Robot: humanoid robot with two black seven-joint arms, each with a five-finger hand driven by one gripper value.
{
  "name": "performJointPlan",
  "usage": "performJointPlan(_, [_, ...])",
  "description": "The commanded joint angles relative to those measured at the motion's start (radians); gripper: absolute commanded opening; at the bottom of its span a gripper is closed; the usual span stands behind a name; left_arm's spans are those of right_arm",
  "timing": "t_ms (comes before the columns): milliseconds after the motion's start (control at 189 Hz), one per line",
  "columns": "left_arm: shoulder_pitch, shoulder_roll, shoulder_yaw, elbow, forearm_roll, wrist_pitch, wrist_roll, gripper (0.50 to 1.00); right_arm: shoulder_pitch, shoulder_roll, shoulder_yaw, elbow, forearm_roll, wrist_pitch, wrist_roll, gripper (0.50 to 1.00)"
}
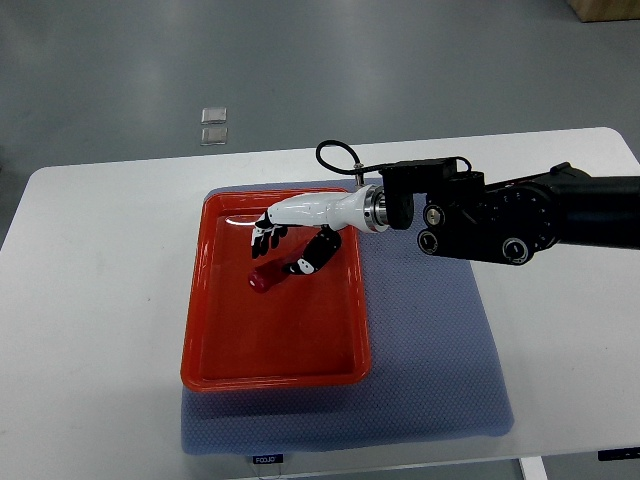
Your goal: Place red pepper on red tray
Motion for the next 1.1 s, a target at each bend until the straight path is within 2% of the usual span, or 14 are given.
performJointPlan(0, [0.000, 0.000, 0.000, 0.000, 0.000, 0.000, 0.000, 1.000, -0.005, -0.002, 0.000, 0.000, 0.001, 0.001, 0.000, 0.756])
performJointPlan(37, [0.000, 0.000, 0.000, 0.000, 0.000, 0.000, 0.000, 1.000, -0.008, -0.003, 0.000, 0.000, 0.001, 0.001, 0.000, 0.764])
performJointPlan(58, [0.000, 0.000, 0.000, 0.000, 0.000, 0.000, 0.000, 1.000, -0.009, -0.003, 0.000, 0.000, 0.001, 0.000, 0.000, 0.793])
performJointPlan(101, [0.000, 0.000, 0.000, 0.000, 0.000, 0.000, 0.000, 1.000, -0.009, -0.003, 0.001, 0.000, 0.001, 0.000, 0.000, 0.815])
performJointPlan(148, [0.000, 0.000, 0.000, -0.001, 0.000, -0.001, -0.001, 1.000, -0.009, -0.006, 0.001, 0.000, 0.003, 0.000, 0.000, 0.876])
performJointPlan(212, [0.000, 0.000, 0.000, 0.000, 0.000, -0.001, 0.000, 1.000, -0.008, -0.011, 0.003, -0.001, 0.003, 0.001, 0.000, 0.895])
performJointPlan(407, [0.000, 0.000, 0.000, 0.000, 0.000, -0.001, 0.000, 1.000, -0.006, -0.031, 0.044, -0.046, 0.003, 0.008, 0.000, 0.911])
performJointPlan(513, [0.000, 0.000, 0.000, 0.000, 0.000, 0.000, 0.000, 1.000, -0.029, -0.068, 0.121, -0.139, 0.044, 0.014, 0.000, 0.911])
performJointPlan(667, [0.000, 0.000, 0.000, 0.000, 0.000, 0.000, 0.000, 1.000, -0.144, -0.089, 0.319, -0.320, 0.243, 0.054, -0.002, 0.911])
performJointPlan(757, [0.000, 0.000, 0.000, 0.000, 0.000, 0.000, 0.000, 1.000, -0.218, -0.088, 0.409, -0.386, 0.279, 0.075, 0.000, 0.913])
performJointPlan(1095, [0.000, 0.000, 0.000, 0.000, 0.000, 0.000, 0.000, 1.000, -0.390, -0.068, 0.718, -0.423, 0.372, 0.069, -0.011, 0.911])
